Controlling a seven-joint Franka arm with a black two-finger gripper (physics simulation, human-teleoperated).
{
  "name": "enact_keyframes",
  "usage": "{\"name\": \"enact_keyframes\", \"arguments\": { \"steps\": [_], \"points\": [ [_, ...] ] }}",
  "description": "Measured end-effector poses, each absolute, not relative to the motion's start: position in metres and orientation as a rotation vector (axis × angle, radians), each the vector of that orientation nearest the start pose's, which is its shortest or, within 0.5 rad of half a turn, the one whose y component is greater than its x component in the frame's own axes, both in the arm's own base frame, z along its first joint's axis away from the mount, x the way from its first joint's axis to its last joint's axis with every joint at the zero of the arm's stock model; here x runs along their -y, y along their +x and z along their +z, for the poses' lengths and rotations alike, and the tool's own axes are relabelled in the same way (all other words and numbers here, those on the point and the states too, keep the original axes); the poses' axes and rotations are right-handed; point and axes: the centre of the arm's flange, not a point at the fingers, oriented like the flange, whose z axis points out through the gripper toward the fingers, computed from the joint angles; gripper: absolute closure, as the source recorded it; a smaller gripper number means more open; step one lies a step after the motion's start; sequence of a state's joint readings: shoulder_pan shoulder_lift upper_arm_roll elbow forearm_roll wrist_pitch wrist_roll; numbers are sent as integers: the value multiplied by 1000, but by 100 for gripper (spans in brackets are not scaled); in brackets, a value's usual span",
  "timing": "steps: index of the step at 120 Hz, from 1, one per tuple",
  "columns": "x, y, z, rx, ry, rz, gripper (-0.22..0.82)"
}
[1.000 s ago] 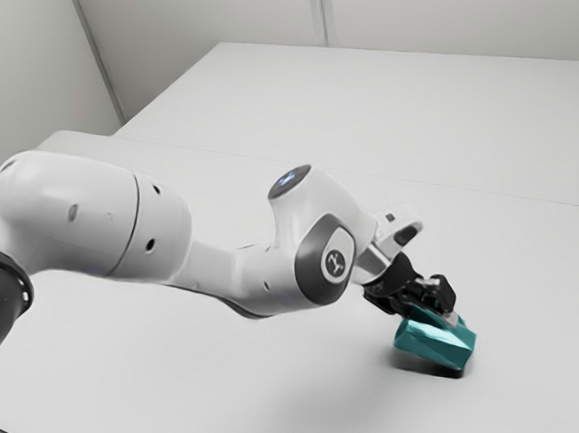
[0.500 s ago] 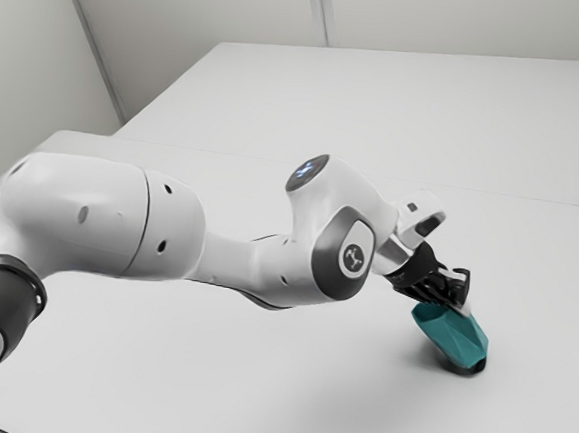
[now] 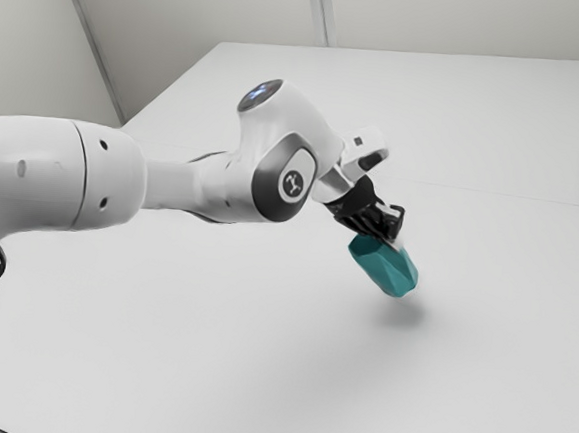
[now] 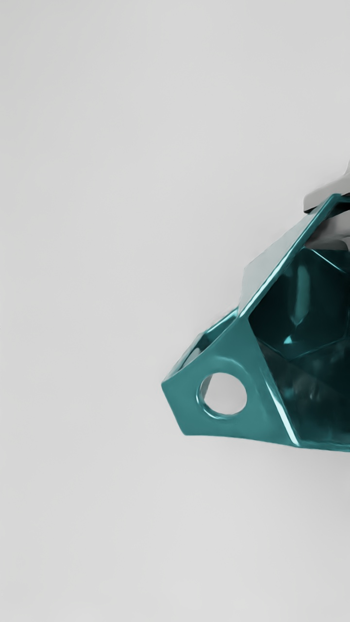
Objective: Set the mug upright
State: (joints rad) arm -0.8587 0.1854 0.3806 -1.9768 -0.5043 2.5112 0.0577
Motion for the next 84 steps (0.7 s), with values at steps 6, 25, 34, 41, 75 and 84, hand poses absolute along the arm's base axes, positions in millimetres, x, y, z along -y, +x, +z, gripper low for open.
{"name": "enact_keyframes", "arguments": {
  "steps": [6, 25, 34, 41, 75, 84],
  "points": [
    [276, 553, 422, -384, -3404, -475, 79],
    [240, 562, 422, -461, -3259, -349, 79],
    [219, 570, 429, -461, -3197, -305, 79],
    [203, 574, 430, -447, -3158, -256, 79],
    [138, 574, 422, -325, -3060, -12, 79],
    [130, 572, 420, -303, -3049, 31, 79]
  ]
}}
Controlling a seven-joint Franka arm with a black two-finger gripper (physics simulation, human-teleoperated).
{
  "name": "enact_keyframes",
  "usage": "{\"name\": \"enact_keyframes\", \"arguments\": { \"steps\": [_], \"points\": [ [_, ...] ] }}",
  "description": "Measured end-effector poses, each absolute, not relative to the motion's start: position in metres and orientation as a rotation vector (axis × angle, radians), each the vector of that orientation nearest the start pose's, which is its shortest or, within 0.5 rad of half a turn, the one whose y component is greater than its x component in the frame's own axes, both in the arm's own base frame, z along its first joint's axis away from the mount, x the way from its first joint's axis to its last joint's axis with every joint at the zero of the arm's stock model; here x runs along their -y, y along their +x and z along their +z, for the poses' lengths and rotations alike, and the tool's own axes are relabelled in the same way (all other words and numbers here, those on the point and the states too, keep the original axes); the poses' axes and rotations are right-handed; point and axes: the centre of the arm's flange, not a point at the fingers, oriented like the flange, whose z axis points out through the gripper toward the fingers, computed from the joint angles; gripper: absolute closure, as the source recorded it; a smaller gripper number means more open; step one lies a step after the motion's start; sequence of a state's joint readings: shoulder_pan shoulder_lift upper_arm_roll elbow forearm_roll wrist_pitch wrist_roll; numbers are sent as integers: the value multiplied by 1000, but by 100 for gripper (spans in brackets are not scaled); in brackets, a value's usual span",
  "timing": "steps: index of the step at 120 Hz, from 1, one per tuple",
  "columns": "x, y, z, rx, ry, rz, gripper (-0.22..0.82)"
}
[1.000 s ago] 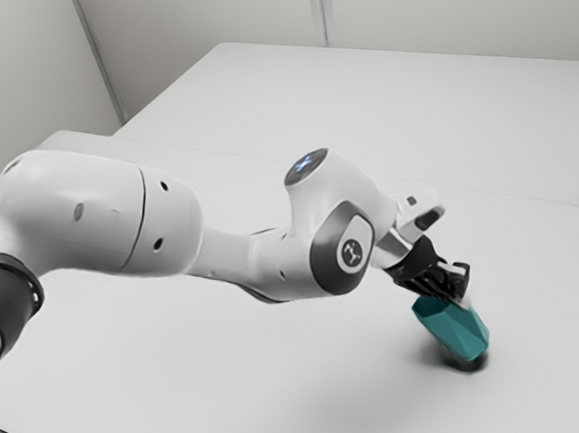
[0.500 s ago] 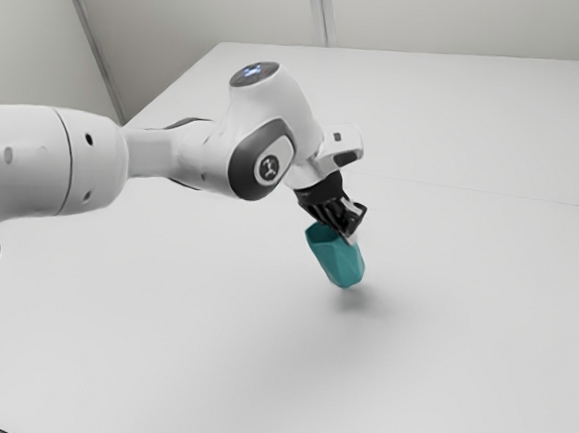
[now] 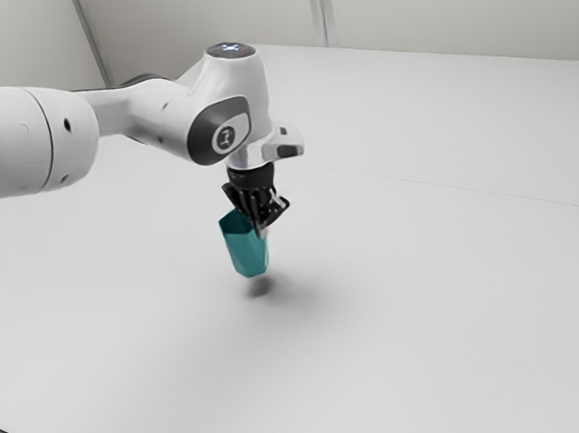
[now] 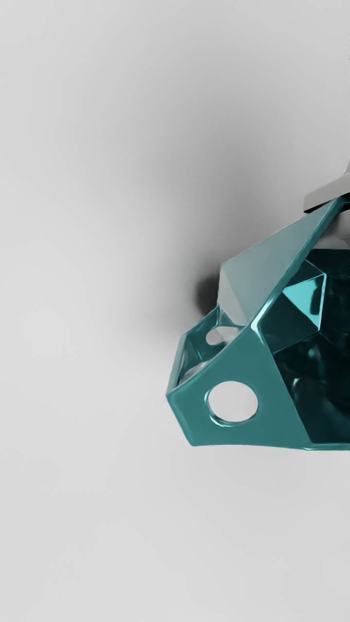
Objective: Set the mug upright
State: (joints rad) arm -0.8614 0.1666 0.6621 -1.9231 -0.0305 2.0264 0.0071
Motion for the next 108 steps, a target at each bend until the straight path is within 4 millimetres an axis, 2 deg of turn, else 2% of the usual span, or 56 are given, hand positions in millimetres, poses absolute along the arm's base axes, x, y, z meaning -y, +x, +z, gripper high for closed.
{"name": "enact_keyframes", "arguments": {
  "steps": [31, 108],
  "points": [
    [114, 567, 411, -249, -3024, 127, 79],
    [114, 556, 371, -198, -2973, 293, 79]
  ]
}}
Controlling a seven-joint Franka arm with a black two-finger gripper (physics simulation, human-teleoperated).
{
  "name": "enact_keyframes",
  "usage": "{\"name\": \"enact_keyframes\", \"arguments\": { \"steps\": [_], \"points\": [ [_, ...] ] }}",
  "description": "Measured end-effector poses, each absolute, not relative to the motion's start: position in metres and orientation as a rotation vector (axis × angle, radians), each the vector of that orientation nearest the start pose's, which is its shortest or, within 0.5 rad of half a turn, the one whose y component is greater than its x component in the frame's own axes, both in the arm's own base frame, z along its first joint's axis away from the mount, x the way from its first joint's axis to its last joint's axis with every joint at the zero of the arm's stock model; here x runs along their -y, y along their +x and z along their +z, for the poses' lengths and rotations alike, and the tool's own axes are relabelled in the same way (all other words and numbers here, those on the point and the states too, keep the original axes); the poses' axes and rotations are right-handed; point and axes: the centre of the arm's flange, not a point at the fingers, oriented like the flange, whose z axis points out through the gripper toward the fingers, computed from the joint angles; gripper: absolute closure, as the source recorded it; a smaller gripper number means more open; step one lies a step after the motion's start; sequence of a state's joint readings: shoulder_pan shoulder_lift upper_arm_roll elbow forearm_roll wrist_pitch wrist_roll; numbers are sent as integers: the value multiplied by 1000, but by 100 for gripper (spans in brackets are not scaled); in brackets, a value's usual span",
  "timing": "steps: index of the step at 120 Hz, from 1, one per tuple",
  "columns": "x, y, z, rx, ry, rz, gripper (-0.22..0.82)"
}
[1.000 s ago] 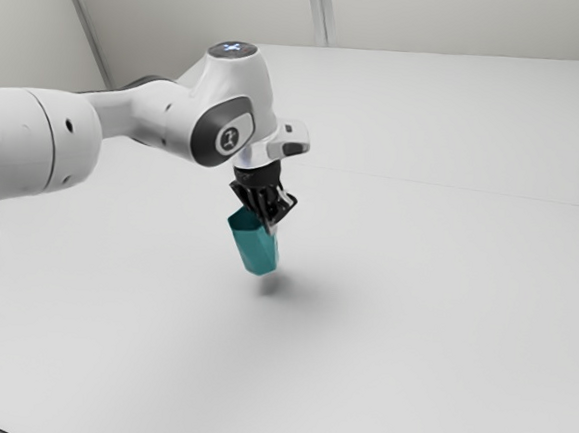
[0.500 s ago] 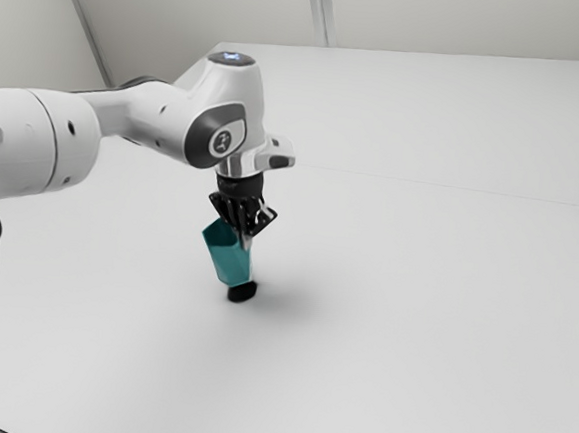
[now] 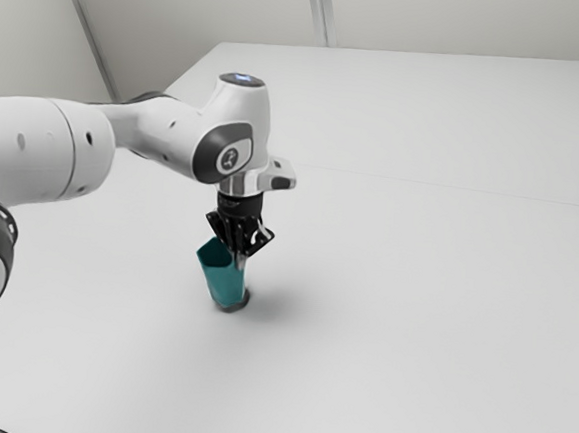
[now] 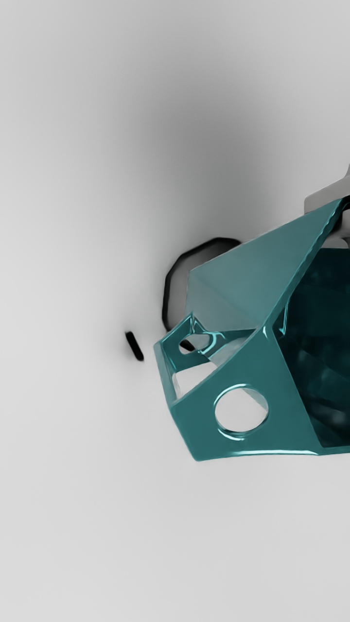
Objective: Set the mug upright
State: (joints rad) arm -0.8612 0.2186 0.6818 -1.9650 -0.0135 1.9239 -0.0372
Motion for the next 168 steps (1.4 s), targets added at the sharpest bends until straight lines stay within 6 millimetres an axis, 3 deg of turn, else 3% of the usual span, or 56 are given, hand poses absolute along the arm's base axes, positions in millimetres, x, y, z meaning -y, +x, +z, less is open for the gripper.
{"name": "enact_keyframes", "arguments": {
  "steps": [73, 112, 140, 152, 168],
  "points": [
    [120, 555, 357, -183, -2959, 319, 78],
    [121, 551, 366, -168, -2997, 337, 43],
    [119, 547, 401, -176, -3055, 302, 33],
    [126, 542, 445, -237, -3111, 201, 21],
    [143, 555, 513, -357, -3126, -4, 11]
  ]
}}
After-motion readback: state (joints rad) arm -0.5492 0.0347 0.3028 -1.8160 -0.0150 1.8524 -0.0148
